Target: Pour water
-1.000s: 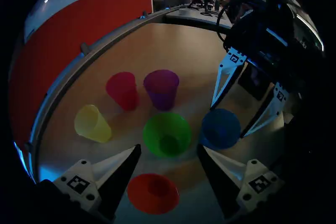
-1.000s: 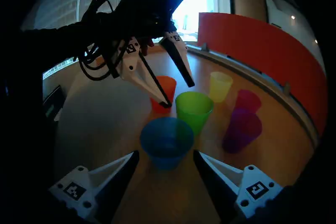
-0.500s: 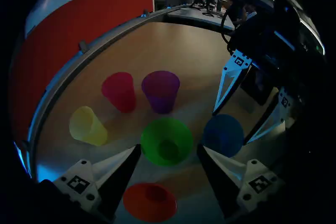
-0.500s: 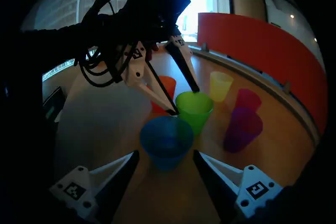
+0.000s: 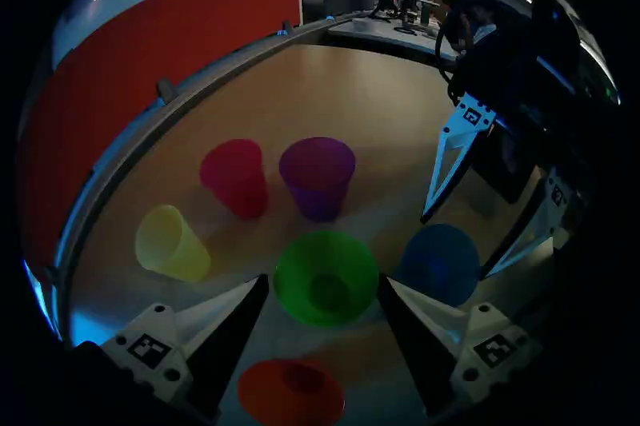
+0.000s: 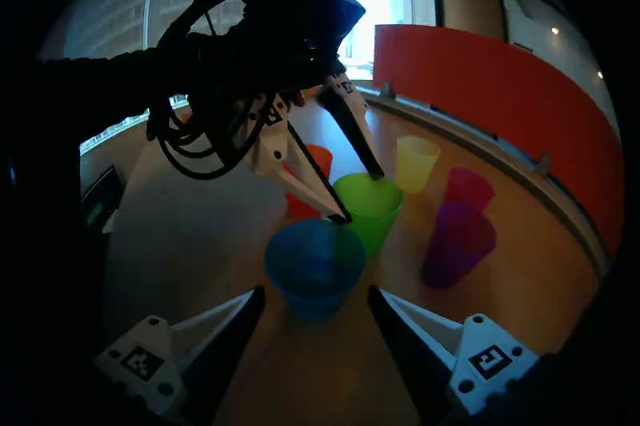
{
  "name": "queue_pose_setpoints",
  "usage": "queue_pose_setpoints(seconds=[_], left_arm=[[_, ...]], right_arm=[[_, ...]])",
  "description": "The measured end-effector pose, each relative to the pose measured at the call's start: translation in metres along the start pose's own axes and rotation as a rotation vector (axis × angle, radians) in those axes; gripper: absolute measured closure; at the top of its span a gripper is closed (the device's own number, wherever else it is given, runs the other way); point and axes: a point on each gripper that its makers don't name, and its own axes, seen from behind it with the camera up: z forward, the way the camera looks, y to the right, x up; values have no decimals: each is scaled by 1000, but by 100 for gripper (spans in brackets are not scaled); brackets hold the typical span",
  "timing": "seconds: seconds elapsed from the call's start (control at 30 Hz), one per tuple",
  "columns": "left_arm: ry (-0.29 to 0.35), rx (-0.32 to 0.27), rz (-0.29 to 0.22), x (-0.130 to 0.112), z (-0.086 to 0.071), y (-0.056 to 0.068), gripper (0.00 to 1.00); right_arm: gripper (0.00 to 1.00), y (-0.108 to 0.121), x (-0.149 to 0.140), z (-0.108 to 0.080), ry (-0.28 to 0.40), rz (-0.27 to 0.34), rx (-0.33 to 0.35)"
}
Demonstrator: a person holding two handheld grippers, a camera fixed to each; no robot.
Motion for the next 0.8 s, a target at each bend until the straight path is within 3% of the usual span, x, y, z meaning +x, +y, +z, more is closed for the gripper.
queue_pose_setpoints(seconds=[0.4,0.8], left_arm=[[9,-2,-1,-5,3,1,11],[68,-8,-7,4,-13,0,11]], right_arm=[[1,0,1,-2,2,5,-3],[1,0,2,-5,4,4,-7]])
